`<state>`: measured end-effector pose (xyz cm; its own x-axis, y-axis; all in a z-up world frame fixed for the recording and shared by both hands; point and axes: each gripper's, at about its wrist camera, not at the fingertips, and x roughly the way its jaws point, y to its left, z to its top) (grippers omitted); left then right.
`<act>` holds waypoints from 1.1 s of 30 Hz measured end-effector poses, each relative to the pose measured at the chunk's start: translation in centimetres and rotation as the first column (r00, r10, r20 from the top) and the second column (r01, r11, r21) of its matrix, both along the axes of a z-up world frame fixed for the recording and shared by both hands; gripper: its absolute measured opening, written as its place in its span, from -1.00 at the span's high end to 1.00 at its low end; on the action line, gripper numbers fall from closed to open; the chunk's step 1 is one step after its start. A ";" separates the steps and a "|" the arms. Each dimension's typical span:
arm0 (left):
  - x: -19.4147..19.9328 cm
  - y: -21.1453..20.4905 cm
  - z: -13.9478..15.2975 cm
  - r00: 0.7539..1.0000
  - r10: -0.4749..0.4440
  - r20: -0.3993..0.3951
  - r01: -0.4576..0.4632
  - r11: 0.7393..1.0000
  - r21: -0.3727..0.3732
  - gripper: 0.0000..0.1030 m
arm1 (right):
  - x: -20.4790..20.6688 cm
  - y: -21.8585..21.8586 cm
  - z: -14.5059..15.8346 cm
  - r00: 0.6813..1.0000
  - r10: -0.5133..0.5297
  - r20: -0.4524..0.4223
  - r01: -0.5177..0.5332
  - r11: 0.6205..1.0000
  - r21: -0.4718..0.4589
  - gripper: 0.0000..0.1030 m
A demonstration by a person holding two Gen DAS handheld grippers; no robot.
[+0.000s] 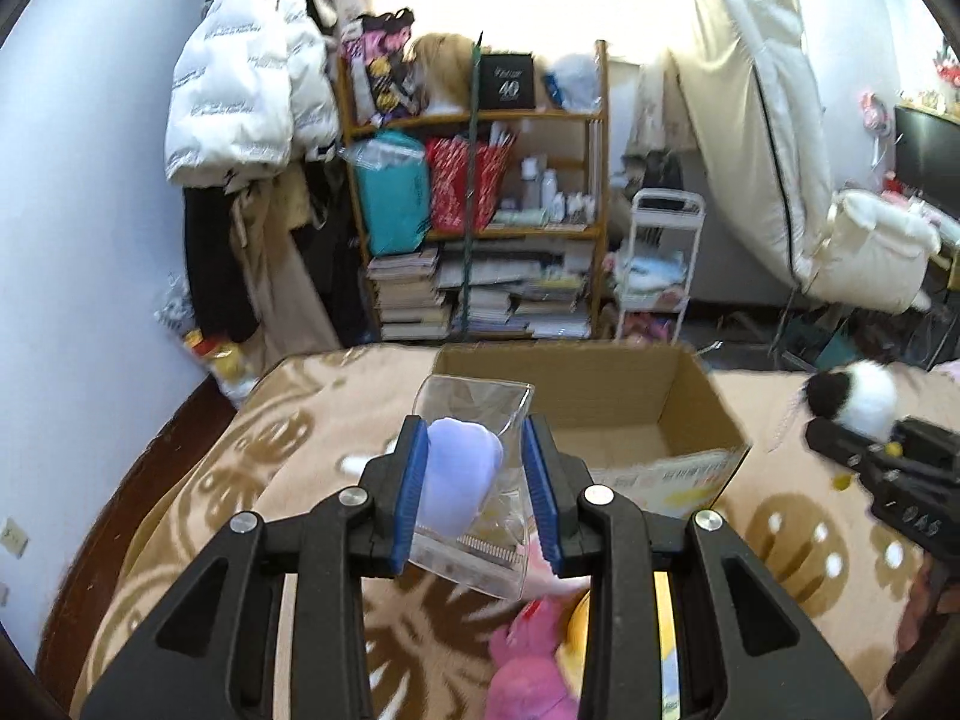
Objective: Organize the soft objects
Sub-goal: 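Lift the clear bag and white pompom doll with both grippers toward the box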
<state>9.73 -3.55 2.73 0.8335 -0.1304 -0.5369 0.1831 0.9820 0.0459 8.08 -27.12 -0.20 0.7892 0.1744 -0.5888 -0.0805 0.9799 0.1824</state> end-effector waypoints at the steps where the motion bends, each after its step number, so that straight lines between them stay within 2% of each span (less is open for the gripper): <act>1: 0.2 -0.1 0.4 1.000 -0.006 0.006 0.006 1.000 -0.009 0.38 | 0.4 0.1 0.3 1.000 -0.002 0.007 0.002 1.000 0.001 0.33; 5: 1.7 -0.8 1.9 0.999 -0.033 0.019 0.034 0.999 -0.034 0.38 | 1.7 0.7 1.5 0.999 -0.006 0.040 0.006 1.000 -0.008 0.33; 11: 3.9 -1.9 4.5 0.996 -0.031 0.084 0.032 0.999 -0.012 0.38 | 4.1 1.6 2.9 0.997 0.002 0.076 -0.002 1.000 -0.008 0.33; 16: 5.6 -1.9 5.1 0.994 -0.005 0.113 0.004 1.000 0.008 0.37 | 5.8 1.9 3.6 0.995 -0.002 0.097 0.000 1.000 0.013 0.33; 23: 7.7 -2.2 3.8 0.995 -0.004 0.103 0.002 1.000 0.021 0.37 | 7.1 2.5 3.5 0.995 0.005 0.103 -0.005 1.000 0.004 0.33; 29: 9.6 -2.4 1.6 0.999 0.013 0.038 -0.014 1.000 0.020 0.36 | 8.4 3.4 2.3 0.995 0.022 0.097 -0.024 0.999 0.025 0.32; 33: 10.8 -2.7 -0.3 1.000 0.015 -0.019 -0.015 1.000 0.015 0.36 | 9.6 3.4 0.8 0.998 0.029 0.063 -0.032 0.999 0.042 0.32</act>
<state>20.52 -6.23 2.38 0.8251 -0.1098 -0.5542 0.1693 0.9839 0.0571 17.66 -23.77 0.61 0.8182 0.2231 -0.5298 -0.1228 0.9682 0.2181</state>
